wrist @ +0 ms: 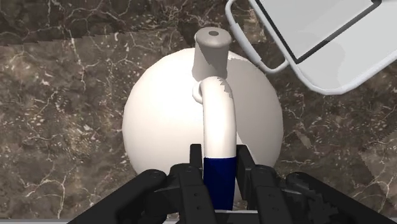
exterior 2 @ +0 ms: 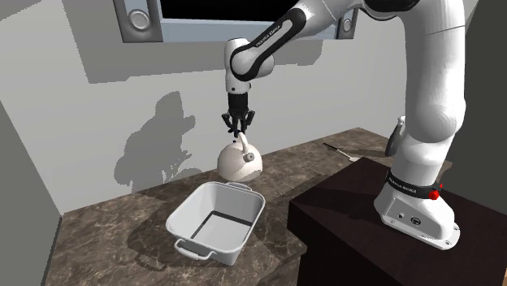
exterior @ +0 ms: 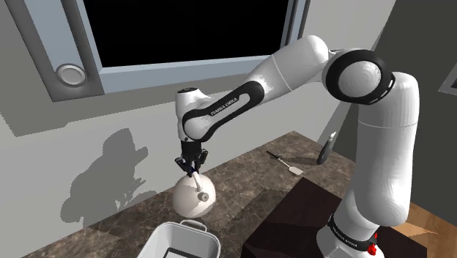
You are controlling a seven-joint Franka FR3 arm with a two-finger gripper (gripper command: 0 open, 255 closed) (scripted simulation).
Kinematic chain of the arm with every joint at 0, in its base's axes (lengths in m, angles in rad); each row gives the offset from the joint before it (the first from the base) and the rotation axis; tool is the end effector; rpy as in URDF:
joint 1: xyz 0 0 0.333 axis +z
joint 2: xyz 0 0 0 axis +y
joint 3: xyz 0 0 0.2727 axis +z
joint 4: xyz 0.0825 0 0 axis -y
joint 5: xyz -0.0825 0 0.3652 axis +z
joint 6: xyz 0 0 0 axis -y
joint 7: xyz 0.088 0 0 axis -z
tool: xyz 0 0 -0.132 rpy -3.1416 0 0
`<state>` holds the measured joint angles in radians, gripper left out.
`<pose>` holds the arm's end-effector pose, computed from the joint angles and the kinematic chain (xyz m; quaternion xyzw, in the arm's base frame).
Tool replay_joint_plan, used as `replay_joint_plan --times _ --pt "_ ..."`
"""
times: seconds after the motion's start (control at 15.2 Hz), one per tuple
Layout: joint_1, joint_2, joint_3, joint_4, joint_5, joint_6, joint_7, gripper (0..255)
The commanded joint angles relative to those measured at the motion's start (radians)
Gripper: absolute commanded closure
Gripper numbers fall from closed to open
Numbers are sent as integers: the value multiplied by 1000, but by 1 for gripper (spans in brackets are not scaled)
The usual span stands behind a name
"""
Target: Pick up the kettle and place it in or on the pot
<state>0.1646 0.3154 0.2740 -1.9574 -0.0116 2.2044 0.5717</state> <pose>0.5213 0.2422 0.2627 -0.9966 0.0681 0.0429 0.0192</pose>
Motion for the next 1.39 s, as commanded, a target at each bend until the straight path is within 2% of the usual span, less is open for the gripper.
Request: replay_joint_plan --times 0.0,0.92,1.32 --pt "-1 -17 2 9 5 -24 0 255" --pt "-9 -101 10 90 29 -187 -8 255" --pt "58 -167 63 63 47 -216 107 255"
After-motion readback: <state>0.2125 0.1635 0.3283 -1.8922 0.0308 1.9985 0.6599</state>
